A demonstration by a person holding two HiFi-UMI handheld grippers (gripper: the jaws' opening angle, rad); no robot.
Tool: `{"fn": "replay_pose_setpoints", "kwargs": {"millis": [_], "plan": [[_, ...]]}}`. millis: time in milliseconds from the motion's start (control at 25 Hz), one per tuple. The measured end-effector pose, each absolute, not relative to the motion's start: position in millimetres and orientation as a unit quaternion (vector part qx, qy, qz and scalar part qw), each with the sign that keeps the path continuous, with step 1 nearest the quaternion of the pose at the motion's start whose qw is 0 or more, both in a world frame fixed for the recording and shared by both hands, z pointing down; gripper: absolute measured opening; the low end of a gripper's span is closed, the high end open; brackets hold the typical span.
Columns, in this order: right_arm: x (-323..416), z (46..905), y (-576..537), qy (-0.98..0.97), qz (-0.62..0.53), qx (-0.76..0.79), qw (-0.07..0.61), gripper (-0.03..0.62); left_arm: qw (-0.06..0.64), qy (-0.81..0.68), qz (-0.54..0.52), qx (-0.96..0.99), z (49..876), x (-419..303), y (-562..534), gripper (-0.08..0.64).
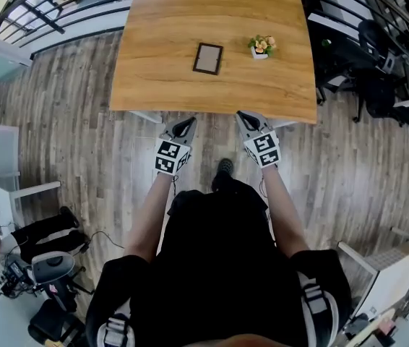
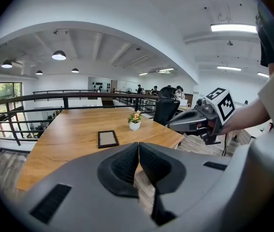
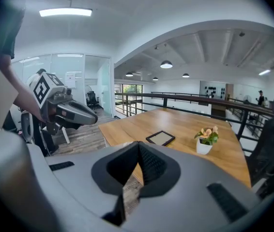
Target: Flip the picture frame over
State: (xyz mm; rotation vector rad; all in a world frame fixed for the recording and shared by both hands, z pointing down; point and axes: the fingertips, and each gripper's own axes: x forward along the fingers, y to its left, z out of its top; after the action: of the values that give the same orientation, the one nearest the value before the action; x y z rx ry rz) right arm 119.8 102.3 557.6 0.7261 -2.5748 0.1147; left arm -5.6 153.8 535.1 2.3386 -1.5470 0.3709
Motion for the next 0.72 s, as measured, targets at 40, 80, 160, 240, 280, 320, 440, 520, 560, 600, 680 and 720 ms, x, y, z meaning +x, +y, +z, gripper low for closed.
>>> {"fn": "replay_pose_setpoints", "kwargs": {"millis": [40,80,160,240,280,320,440,520,560,600,680,720], "plan": [[120,559,101,-0.937,0.042,0.261,0.23,0.005,0.156,-0.543,0.13,0.815,536,-5,153,0.021],[121,561,99,-0.938,0.043,0.258,0.23,0.005,0.156,-0.545,0.131,0.813,536,-3,152,0.021],[123,566,96,-0.939,0.047,0.251,0.232,0.005,0.155,-0.551,0.132,0.809,537,-2,149,0.021],[120,569,93,-0.94,0.047,0.243,0.233,0.005,0.156,-0.559,0.132,0.804,537,-6,144,0.021],[118,570,92,-0.942,0.046,0.238,0.235,0.005,0.156,-0.563,0.131,0.801,538,-9,142,0.021],[114,570,90,-0.943,0.042,0.232,0.236,0.005,0.157,-0.567,0.129,0.798,537,-12,139,0.021],[108,569,82,-0.945,0.03,0.217,0.245,0.005,0.158,-0.575,0.125,0.793,536,-18,130,0.021],[106,565,74,-0.945,0.021,0.213,0.246,0.005,0.158,-0.576,0.121,0.793,535,-19,122,0.021],[105,562,68,-0.945,0.017,0.214,0.246,0.005,0.158,-0.577,0.119,0.792,535,-21,116,0.021],[103,560,62,-0.945,0.013,0.215,0.246,0.005,0.158,-0.578,0.116,0.792,534,-23,110,0.021],[99,556,49,-0.945,0.006,0.216,0.243,0.005,0.155,-0.577,0.112,0.794,533,-26,95,0.021],[98,555,44,-0.945,0.004,0.217,0.243,0.005,0.154,-0.575,0.111,0.796,533,-27,88,0.021]]}}
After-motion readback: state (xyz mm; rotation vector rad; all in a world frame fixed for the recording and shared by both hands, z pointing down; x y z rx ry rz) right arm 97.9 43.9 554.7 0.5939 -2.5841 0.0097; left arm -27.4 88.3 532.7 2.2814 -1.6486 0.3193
